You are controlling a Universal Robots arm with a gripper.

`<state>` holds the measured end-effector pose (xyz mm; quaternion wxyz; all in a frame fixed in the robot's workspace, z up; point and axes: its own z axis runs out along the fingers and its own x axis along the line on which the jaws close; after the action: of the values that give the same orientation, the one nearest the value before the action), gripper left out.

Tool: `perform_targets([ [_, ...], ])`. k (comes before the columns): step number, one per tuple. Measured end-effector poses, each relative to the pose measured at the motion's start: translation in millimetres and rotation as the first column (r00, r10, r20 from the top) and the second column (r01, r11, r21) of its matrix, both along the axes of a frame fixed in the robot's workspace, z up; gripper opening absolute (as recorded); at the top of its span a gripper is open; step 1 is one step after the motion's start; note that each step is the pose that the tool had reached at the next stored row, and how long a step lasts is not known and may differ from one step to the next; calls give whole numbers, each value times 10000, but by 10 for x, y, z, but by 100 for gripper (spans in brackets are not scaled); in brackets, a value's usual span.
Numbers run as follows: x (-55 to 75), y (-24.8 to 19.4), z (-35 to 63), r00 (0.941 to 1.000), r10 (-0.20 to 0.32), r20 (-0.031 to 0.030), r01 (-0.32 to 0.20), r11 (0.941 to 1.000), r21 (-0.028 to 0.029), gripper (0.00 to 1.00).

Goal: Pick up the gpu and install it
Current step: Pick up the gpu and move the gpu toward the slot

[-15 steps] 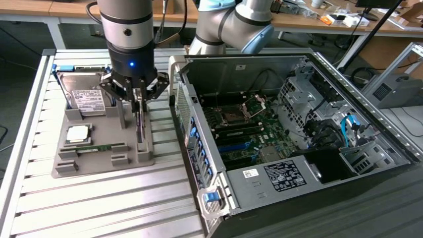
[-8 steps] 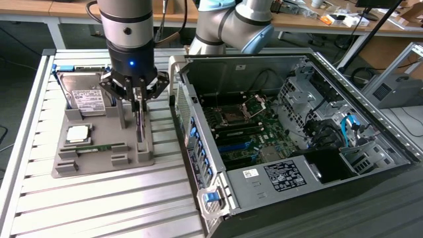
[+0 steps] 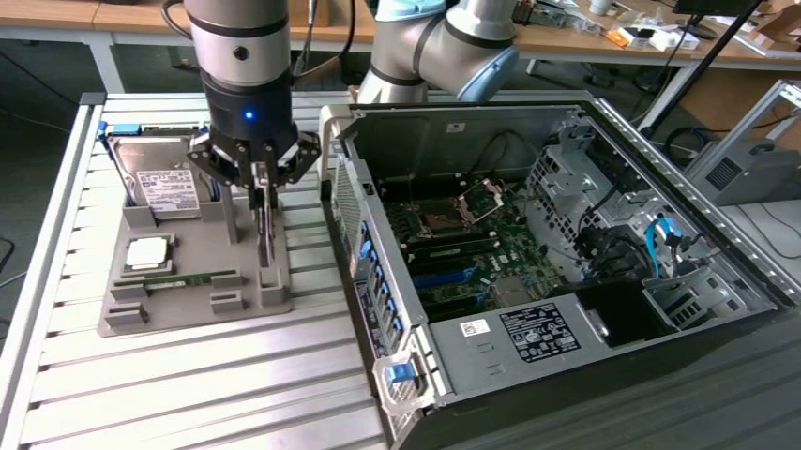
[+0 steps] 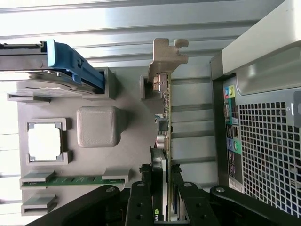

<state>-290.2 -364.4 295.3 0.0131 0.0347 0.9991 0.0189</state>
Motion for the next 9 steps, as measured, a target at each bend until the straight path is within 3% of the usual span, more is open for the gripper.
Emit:
perform_targets([
  [9, 0, 0, 56, 10000, 0, -1, 0, 10000, 0, 27],
])
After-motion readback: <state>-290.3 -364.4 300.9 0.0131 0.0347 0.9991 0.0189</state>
